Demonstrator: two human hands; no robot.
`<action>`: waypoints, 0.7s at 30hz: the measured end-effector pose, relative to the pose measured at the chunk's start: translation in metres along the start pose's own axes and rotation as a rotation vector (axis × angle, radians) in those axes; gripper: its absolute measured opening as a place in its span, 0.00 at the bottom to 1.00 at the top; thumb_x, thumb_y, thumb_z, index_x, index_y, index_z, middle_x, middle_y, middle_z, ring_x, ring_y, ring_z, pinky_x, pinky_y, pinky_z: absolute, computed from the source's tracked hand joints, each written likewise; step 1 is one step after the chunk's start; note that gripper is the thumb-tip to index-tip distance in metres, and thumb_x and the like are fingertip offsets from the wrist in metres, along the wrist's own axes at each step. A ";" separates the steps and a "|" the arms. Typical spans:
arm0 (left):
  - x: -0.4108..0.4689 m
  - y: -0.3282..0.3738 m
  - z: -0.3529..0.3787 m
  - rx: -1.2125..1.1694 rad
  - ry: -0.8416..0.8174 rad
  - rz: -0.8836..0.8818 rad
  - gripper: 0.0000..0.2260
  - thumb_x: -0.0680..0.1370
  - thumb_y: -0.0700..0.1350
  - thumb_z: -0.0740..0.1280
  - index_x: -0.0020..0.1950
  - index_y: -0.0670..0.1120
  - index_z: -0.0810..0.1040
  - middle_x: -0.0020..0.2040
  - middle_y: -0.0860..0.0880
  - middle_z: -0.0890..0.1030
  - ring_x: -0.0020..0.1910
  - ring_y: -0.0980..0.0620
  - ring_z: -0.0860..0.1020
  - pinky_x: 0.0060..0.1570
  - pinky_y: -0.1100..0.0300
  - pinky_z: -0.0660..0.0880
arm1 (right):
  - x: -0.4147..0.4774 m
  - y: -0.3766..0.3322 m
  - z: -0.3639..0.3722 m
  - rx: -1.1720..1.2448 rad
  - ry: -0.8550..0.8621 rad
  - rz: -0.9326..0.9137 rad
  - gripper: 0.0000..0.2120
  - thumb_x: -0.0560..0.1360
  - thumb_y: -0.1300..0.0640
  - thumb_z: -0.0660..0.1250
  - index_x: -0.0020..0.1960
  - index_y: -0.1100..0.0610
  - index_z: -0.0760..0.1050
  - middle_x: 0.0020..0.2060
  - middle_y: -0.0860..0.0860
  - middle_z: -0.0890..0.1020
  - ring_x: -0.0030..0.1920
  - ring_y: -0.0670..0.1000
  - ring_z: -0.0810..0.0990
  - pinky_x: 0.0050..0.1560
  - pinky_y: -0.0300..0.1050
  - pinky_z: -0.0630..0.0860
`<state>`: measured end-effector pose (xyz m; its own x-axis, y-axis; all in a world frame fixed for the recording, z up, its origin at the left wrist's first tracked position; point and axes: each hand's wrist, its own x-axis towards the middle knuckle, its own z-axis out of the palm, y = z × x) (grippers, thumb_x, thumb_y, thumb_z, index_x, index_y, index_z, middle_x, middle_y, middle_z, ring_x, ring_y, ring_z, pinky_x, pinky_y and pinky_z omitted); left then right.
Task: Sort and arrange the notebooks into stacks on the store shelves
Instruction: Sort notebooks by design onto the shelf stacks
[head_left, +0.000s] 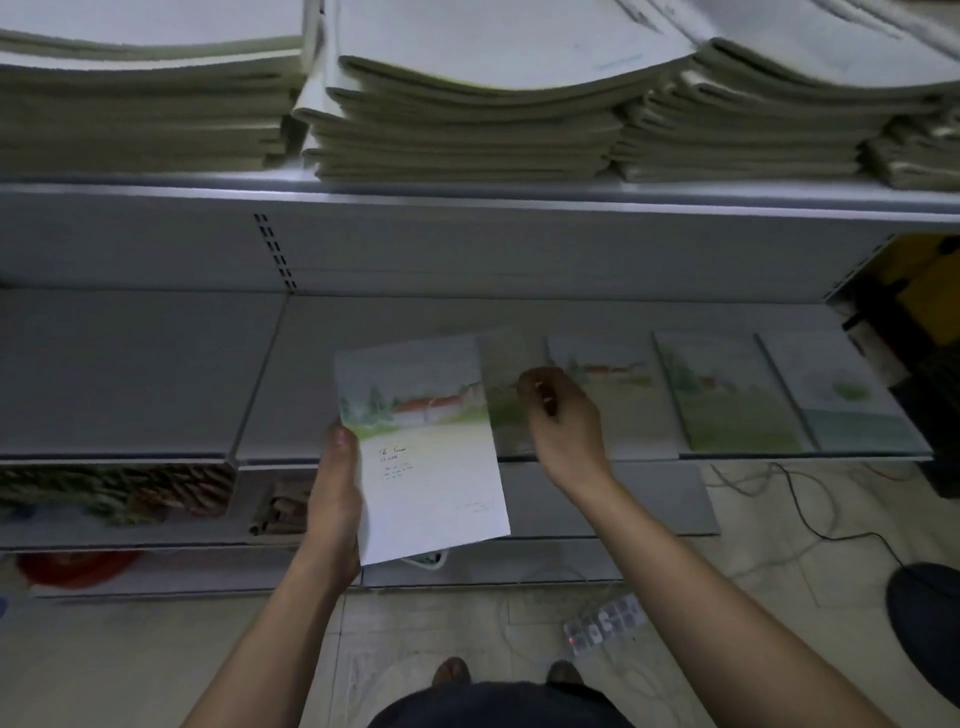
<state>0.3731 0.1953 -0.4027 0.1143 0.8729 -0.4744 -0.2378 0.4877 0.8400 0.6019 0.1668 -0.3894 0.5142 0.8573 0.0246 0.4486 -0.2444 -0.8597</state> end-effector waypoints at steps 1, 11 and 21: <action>-0.001 -0.003 0.008 0.019 -0.033 0.002 0.32 0.78 0.70 0.58 0.75 0.52 0.71 0.67 0.44 0.81 0.63 0.40 0.81 0.63 0.33 0.76 | -0.012 -0.006 -0.004 0.092 -0.053 0.007 0.04 0.80 0.50 0.66 0.53 0.50 0.76 0.42 0.45 0.80 0.40 0.41 0.78 0.43 0.41 0.72; -0.010 -0.034 0.079 0.157 -0.147 0.087 0.23 0.81 0.66 0.60 0.72 0.58 0.71 0.64 0.47 0.82 0.62 0.41 0.81 0.62 0.34 0.76 | -0.040 0.031 -0.067 0.214 -0.030 0.084 0.14 0.74 0.57 0.75 0.55 0.45 0.74 0.46 0.44 0.84 0.46 0.42 0.82 0.47 0.37 0.79; -0.014 -0.036 0.079 0.178 -0.028 0.192 0.28 0.77 0.71 0.59 0.71 0.56 0.71 0.64 0.45 0.80 0.60 0.37 0.81 0.58 0.30 0.77 | 0.021 0.074 -0.145 0.202 0.093 0.196 0.12 0.82 0.62 0.62 0.63 0.53 0.68 0.55 0.51 0.77 0.54 0.53 0.77 0.48 0.41 0.74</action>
<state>0.4567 0.1667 -0.4057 0.1111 0.9485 -0.2965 -0.0847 0.3063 0.9482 0.7516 0.1007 -0.3788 0.6457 0.7552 -0.1132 0.1840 -0.2977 -0.9367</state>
